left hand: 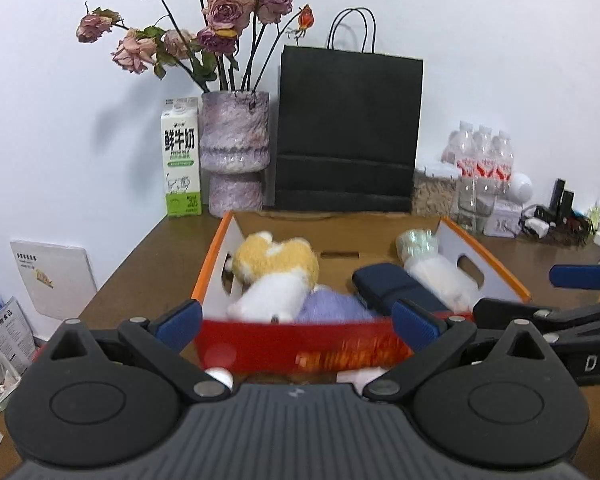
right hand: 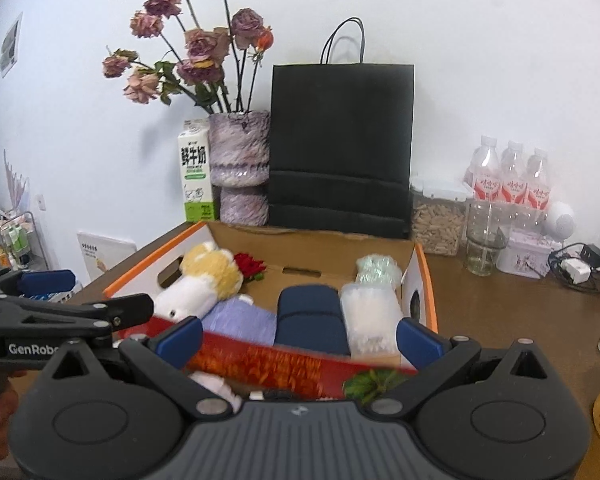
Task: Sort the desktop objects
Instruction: 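Withdraw both grippers from the box back over the table, then grasp the wooden block with the left gripper while the right grasps the black braided cable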
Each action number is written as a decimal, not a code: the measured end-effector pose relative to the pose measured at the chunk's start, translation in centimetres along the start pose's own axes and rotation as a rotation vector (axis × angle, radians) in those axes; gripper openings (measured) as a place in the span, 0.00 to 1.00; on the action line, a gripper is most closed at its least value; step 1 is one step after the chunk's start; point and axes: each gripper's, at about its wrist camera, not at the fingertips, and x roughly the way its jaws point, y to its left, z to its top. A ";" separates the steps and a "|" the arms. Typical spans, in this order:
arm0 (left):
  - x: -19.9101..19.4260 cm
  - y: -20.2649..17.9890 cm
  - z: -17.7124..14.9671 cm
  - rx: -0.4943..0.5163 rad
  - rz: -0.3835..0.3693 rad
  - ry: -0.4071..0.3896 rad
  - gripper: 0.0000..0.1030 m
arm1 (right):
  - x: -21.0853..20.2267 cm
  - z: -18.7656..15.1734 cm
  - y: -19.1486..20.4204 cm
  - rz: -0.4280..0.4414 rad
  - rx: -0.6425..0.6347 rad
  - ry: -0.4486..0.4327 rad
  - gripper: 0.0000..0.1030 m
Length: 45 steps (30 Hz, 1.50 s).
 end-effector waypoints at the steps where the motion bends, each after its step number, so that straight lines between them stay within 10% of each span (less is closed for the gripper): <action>1: -0.4 0.1 -0.5 -0.002 0.004 0.003 1.00 | -0.3 -0.4 0.1 -0.002 -0.001 0.002 1.00; 21: -3.1 4.8 -7.9 -0.042 0.058 0.152 1.00 | -3.5 -9.2 -0.9 -0.059 0.032 0.168 1.00; 45: 0.1 4.4 -9.0 -0.018 0.079 0.238 1.00 | 0.0 -10.5 -1.8 -0.067 0.040 0.217 1.00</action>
